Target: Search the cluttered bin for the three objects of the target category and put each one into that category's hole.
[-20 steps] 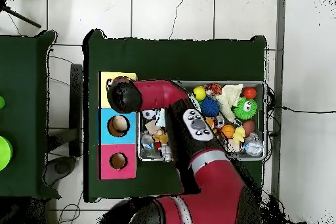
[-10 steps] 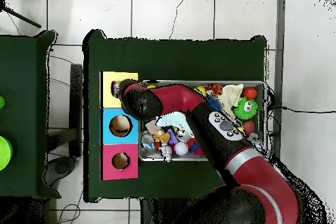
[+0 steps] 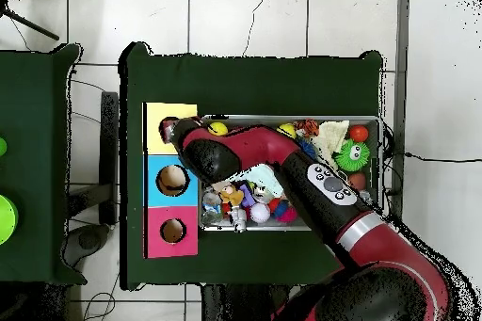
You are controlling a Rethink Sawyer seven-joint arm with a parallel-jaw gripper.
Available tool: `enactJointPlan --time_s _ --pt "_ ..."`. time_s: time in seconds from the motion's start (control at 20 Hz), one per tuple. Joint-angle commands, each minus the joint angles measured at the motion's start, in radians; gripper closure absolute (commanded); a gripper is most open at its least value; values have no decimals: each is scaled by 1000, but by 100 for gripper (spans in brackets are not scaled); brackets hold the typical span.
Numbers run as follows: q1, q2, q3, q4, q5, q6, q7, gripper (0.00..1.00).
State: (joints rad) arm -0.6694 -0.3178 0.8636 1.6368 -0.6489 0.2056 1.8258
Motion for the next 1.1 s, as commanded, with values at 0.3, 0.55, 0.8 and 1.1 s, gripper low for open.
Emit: enactJointPlan --time_s 0.3,0.55,0.8,1.1 --pt "38 196 -13 -152 -120 -226 51 0" --pt "19 219 21 -159 -130 -183 13 100" --pt "21 212 22 -161 -120 -150 19 100" --pt "-86 332 174 -145 -134 -92 -96 100"
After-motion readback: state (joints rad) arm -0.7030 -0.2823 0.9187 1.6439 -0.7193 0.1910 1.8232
